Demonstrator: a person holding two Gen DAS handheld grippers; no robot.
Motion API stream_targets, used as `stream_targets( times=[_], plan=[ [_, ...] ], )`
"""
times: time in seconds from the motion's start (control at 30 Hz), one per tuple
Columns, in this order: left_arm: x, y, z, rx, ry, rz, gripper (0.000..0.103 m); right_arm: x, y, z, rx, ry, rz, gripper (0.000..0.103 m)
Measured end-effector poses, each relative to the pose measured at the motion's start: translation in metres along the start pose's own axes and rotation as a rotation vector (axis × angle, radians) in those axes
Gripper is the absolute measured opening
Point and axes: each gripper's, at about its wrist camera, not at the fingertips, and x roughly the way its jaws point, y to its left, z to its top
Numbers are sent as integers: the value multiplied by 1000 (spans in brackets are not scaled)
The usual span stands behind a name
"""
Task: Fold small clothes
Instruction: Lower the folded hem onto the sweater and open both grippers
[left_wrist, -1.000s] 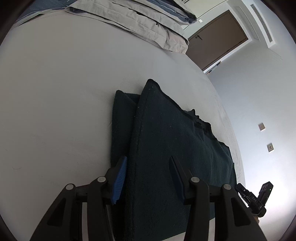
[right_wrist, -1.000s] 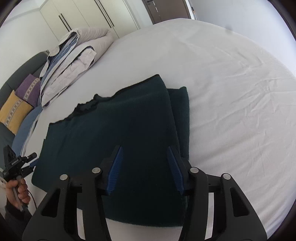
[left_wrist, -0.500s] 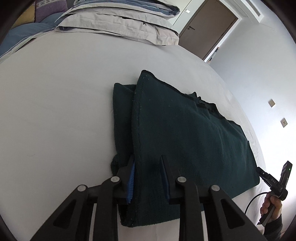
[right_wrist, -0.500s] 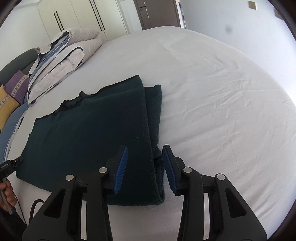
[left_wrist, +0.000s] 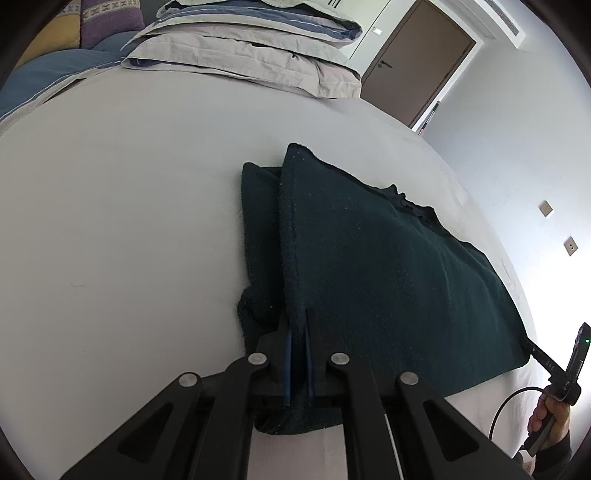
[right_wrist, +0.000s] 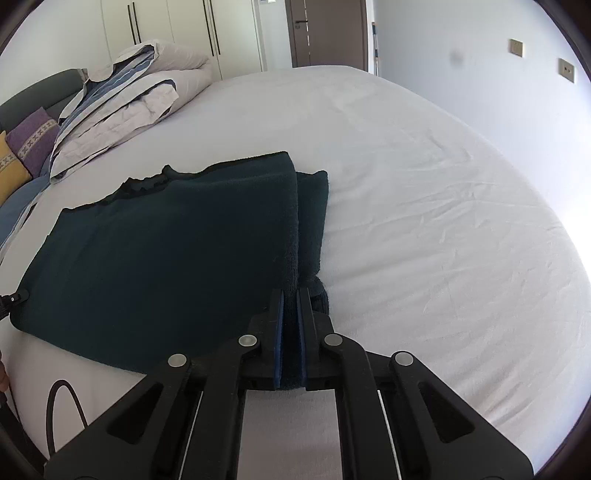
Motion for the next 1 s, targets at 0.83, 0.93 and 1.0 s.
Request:
stream_targets(
  times=[0.83, 0.93, 1.0],
  plan=[
    [3, 18, -14, -34, 4, -15, 7, 25, -18, -28, 89, 58, 28, 5],
    [4, 19, -14, -40, 4, -18, 7, 28, -18, -28, 90, 56, 30, 5],
    [4, 20, -15, -42, 5, -20, 7, 31, -20, -28, 100, 57, 38, 5]
  ],
)
